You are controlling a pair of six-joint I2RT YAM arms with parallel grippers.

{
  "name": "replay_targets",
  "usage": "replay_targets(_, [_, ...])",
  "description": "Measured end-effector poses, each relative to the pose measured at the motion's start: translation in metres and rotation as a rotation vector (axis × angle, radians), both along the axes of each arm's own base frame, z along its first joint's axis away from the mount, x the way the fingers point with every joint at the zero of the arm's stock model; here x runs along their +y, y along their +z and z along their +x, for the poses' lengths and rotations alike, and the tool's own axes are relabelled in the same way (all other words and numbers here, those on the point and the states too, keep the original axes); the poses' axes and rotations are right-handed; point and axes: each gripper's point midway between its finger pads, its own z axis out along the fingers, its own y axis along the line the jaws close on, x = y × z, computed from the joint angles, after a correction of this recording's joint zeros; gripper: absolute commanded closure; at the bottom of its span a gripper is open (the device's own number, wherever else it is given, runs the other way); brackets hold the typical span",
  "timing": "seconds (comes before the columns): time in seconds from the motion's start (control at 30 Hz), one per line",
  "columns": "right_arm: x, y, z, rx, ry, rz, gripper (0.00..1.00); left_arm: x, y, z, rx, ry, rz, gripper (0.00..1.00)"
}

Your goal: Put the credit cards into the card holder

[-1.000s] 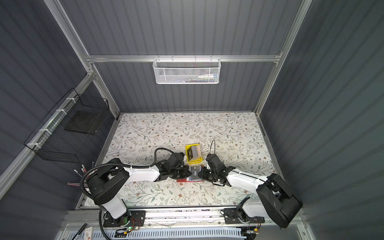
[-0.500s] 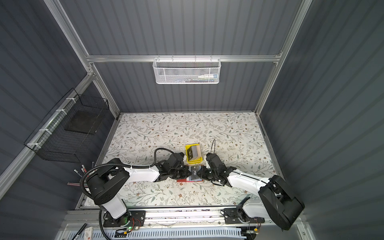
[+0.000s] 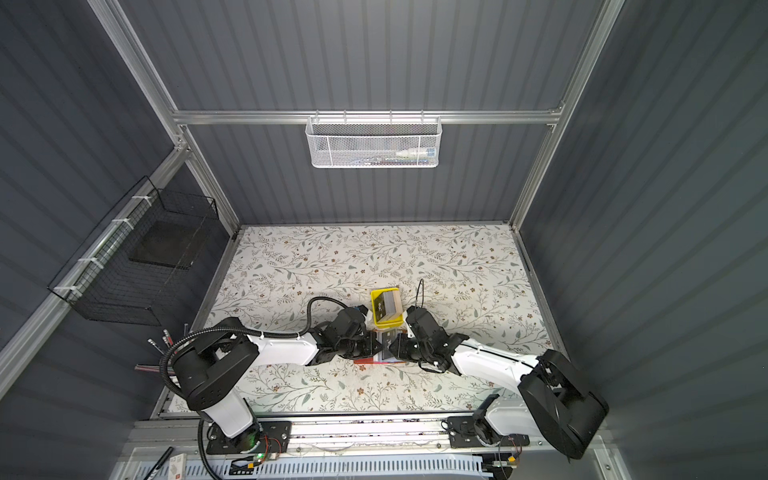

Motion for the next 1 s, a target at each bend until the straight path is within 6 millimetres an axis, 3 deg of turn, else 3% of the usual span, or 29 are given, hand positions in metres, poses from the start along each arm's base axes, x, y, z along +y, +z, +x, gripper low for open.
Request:
replay_targets(0.13, [0.0, 0.0, 0.001, -0.007, 0.001, -0.017, 0.75, 0.002, 0.004, -0.001, -0.006, 0.001, -0.006, 0.88])
replay_targets(0.43, [0.001, 0.0, -0.001, -0.013, 0.01, -0.057, 0.7, 0.006, 0.036, -0.004, -0.073, -0.016, -0.066, 0.84])
replay_targets(0.7, [0.008, 0.009, -0.002, -0.04, 0.02, -0.09, 0.68, 0.034, 0.041, -0.002, -0.105, 0.002, -0.09, 0.82])
replay_targets(1.0, [0.024, 0.016, 0.001, -0.052, 0.044, -0.119, 0.66, 0.061, 0.059, 0.005, -0.167, 0.055, -0.149, 0.8])
